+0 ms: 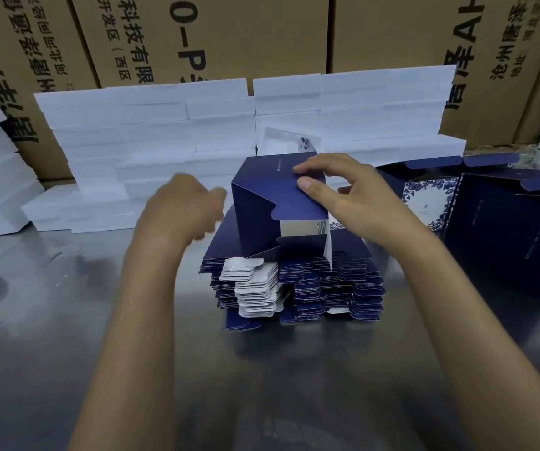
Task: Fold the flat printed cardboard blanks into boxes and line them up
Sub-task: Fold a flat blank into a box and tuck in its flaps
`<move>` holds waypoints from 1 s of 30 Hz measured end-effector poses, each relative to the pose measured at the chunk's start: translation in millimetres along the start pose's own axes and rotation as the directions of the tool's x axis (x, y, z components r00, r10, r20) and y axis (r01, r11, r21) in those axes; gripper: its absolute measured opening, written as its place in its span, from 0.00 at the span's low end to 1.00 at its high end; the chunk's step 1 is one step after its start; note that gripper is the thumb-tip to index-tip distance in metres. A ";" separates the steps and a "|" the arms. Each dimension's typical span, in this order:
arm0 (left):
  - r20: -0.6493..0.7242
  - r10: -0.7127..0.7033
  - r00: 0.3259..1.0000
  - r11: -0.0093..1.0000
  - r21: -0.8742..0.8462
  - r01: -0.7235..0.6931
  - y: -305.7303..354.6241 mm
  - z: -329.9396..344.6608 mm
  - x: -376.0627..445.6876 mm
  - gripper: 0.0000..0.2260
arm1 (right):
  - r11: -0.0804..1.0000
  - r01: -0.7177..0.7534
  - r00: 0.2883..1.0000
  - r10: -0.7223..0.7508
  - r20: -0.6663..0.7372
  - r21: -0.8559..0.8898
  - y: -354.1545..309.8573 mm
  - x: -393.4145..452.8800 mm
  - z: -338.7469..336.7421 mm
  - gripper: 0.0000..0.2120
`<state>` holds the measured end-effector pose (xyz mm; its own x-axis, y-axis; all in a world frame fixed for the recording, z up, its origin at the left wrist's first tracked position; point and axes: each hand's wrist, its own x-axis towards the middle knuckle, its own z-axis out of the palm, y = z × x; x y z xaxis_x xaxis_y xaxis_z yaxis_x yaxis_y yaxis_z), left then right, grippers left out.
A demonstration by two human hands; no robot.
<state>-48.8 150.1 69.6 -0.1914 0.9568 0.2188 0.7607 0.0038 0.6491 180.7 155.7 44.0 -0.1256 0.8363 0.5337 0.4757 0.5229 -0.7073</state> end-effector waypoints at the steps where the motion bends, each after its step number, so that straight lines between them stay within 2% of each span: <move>1: -0.138 0.017 0.990 0.997 -0.067 -0.026 -0.1 -0.2 1.2 0.16 | 1.000 -0.001 1.000 0.001 -0.005 -0.003 0.3 0.0 0.3 0.09; 2: -0.233 0.053 0.971 0.985 -0.145 -0.089 1.6 1.2 2.2 0.16 | 1.000 -0.003 1.000 0.003 -0.009 -0.002 0.2 0.2 0.7 0.09; 3: -0.250 0.110 0.962 0.960 -0.224 -0.168 5.2 2.9 0.4 0.14 | 1.000 -0.004 1.000 0.004 -0.011 0.003 0.1 0.5 1.1 0.09; 6: -0.004 0.339 0.941 0.894 -0.311 -0.323 15.7 15.0 -6.4 0.13 | 1.000 0.011 0.999 -0.011 0.031 -0.003 0.2 -1.5 -0.6 0.12; 8: 0.076 0.435 0.897 0.868 -0.301 -0.395 13.9 26.4 -4.0 0.15 | 1.000 -0.006 0.991 0.010 0.130 -0.029 1.3 -3.1 -6.1 0.20; 10: 0.037 0.467 0.883 0.844 -0.318 -0.433 12.0 32.7 -1.1 0.14 | 0.999 -0.044 0.976 0.049 0.214 -0.032 3.6 -3.9 -13.0 0.25; 13: -0.013 0.483 0.875 0.817 -0.351 -0.456 11.3 36.8 1.7 0.12 | 0.996 -0.092 0.966 0.090 0.241 -0.003 5.1 -3.1 -20.9 0.28; 18: -0.053 0.461 0.886 0.822 -0.349 -0.449 8.4 40.4 3.4 0.13 | 0.993 -0.085 0.934 0.110 0.341 -0.087 7.5 -3.4 -26.7 0.36; 20: -0.077 0.455 0.887 0.818 -0.358 -0.451 8.7 41.5 3.5 0.13 | 0.991 -0.070 0.932 0.106 0.346 -0.116 8.3 -3.2 -29.3 0.35; 22: -0.126 0.456 0.881 0.809 -0.353 -0.470 12.0 44.4 2.5 0.12 | 0.995 -0.056 0.961 0.075 0.267 -0.080 7.5 -1.6 -25.6 0.30; 26: -0.184 0.470 0.864 0.772 -0.388 -0.503 21.4 53.5 -1.8 0.11 | 0.996 0.022 0.999 -0.020 -0.034 0.087 5.4 1.4 -0.9 0.11; 28: -0.182 0.437 0.881 0.757 -0.453 -0.470 21.8 53.9 -1.1 0.10 | 0.988 0.035 0.990 -0.013 -0.142 0.151 6.5 1.9 6.9 0.08; 30: -0.149 0.402 0.903 0.720 -0.558 -0.412 18.7 51.7 1.1 0.07 | 0.984 0.027 0.987 0.002 -0.162 0.178 7.8 1.7 7.7 0.07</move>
<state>-2.7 166.3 44.3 0.0407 0.8227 0.5670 0.2804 -0.5540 0.7838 177.5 162.5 35.8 0.0176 0.7995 0.6004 0.3092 0.5667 -0.7637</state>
